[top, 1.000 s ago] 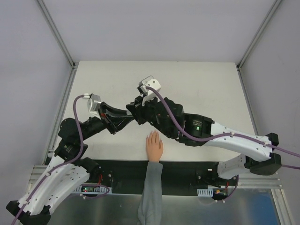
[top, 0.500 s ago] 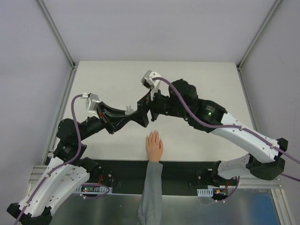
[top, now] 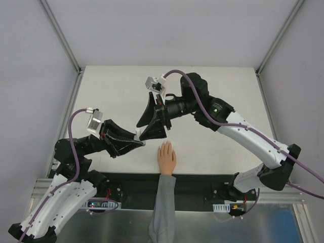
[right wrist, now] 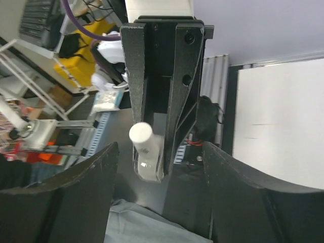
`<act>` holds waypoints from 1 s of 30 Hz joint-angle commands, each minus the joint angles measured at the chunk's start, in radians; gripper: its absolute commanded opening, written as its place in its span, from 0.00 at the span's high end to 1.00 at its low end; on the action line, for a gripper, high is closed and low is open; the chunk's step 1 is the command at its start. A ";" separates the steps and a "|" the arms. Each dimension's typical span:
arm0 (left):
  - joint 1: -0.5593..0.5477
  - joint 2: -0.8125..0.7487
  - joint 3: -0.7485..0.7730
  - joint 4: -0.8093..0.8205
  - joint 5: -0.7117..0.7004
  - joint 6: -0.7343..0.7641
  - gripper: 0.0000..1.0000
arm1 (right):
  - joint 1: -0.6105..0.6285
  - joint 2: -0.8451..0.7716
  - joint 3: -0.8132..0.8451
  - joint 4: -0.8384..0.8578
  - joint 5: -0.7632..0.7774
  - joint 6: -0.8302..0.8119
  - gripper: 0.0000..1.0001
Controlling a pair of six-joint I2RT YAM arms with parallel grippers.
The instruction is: Paint the nails
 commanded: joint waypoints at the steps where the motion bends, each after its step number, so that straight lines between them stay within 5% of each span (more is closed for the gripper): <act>1: 0.003 -0.005 0.006 0.100 0.046 -0.040 1.00 | -0.002 0.036 0.011 0.189 -0.167 0.129 0.34; 5: 0.003 0.015 0.009 0.114 0.064 -0.046 1.00 | -0.002 0.041 0.006 0.240 -0.151 0.157 0.38; 12: 0.003 0.035 0.015 0.129 0.061 -0.043 1.00 | 0.003 0.063 0.021 0.248 -0.157 0.170 0.75; 14: 0.003 0.038 0.026 0.123 0.026 -0.034 1.00 | 0.006 0.046 0.002 0.242 -0.154 0.156 0.78; 18: 0.003 0.041 0.096 -0.030 -0.115 0.085 1.00 | 0.016 -0.014 -0.077 0.187 -0.062 0.096 0.99; 20: 0.003 0.044 0.115 -0.075 -0.240 0.142 1.00 | 0.067 -0.077 -0.072 0.000 0.274 -0.064 0.99; 21: 0.003 0.047 0.125 -0.090 -0.294 0.189 1.00 | 0.227 -0.092 -0.051 -0.083 0.525 -0.126 0.99; 22: 0.003 0.072 0.133 -0.118 -0.328 0.220 1.00 | 0.325 -0.095 -0.022 -0.158 1.188 -0.155 0.99; 24: 0.003 0.107 0.156 -0.130 -0.391 0.294 1.00 | 0.485 -0.069 -0.008 -0.202 1.630 -0.053 0.99; 26: 0.003 0.165 0.158 -0.113 -0.410 0.322 1.00 | 0.513 -0.085 -0.087 -0.107 1.730 -0.003 0.99; 30: 0.003 0.213 0.119 -0.049 -0.408 0.288 1.00 | 0.512 -0.077 -0.048 -0.108 1.662 -0.008 0.99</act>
